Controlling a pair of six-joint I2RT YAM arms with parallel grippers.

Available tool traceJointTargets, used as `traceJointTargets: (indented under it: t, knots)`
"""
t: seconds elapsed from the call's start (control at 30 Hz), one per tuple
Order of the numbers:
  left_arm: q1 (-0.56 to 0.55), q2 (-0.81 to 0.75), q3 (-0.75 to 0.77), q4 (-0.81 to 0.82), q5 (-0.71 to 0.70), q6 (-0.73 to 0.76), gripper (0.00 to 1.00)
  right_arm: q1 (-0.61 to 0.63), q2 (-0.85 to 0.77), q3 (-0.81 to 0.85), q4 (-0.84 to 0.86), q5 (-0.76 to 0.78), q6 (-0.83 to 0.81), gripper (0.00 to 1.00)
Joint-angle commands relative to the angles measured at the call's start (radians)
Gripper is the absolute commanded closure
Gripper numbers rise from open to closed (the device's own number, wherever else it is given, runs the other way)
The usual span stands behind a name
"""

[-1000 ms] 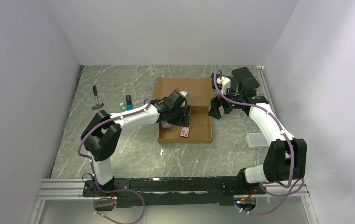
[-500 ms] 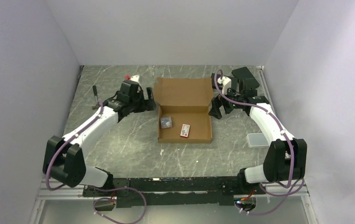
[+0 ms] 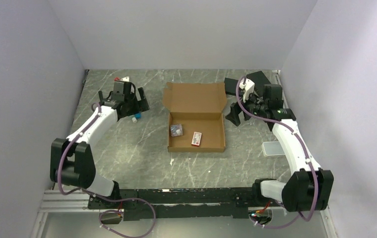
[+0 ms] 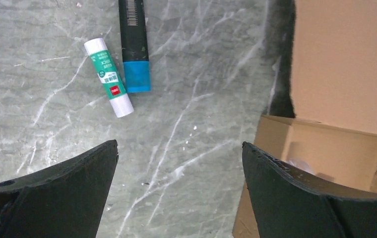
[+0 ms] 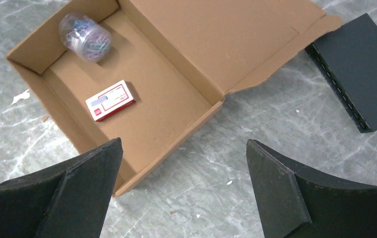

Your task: Fold the paper box

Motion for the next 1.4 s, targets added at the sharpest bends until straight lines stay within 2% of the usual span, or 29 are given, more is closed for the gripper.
traceJointTargets:
  t: [0.0,0.13,0.27,0.4,0.53,0.67,0.8,0.97,1.37]
  knots:
    - [0.025,0.057,0.104,-0.008,0.039,0.075,0.00,-0.073,-0.087,-0.092,0.071,-0.111,-0.030,0.00]
    - [0.036,0.089,0.212,-0.053,0.039,0.139,0.01,-0.217,-0.155,-0.183,0.170,-0.271,0.049,0.00]
    - [0.088,0.119,0.225,-0.030,0.144,0.148,0.01,-0.278,-0.158,-0.195,0.162,-0.360,0.020,0.00]
    - [0.170,0.165,0.196,0.025,0.246,0.099,0.01,-0.301,-0.130,-0.194,0.143,-0.364,-0.009,0.00]
    - [0.245,0.249,0.256,-0.018,0.325,0.078,0.01,-0.323,-0.102,-0.194,0.127,-0.358,-0.035,0.00]
    - [0.266,0.329,0.334,-0.103,0.340,0.072,0.01,-0.343,-0.069,-0.188,0.097,-0.340,-0.078,0.00]
    - [0.266,0.397,0.363,-0.118,0.406,0.093,0.01,-0.358,-0.029,-0.178,0.066,-0.318,-0.121,0.00]
    - [0.266,0.416,0.368,-0.145,0.372,0.111,0.01,-0.371,0.004,-0.172,0.035,-0.288,-0.160,0.00]
    - [0.240,0.425,0.384,-0.203,0.164,0.096,0.01,-0.422,0.027,-0.172,0.022,-0.250,-0.194,0.00]
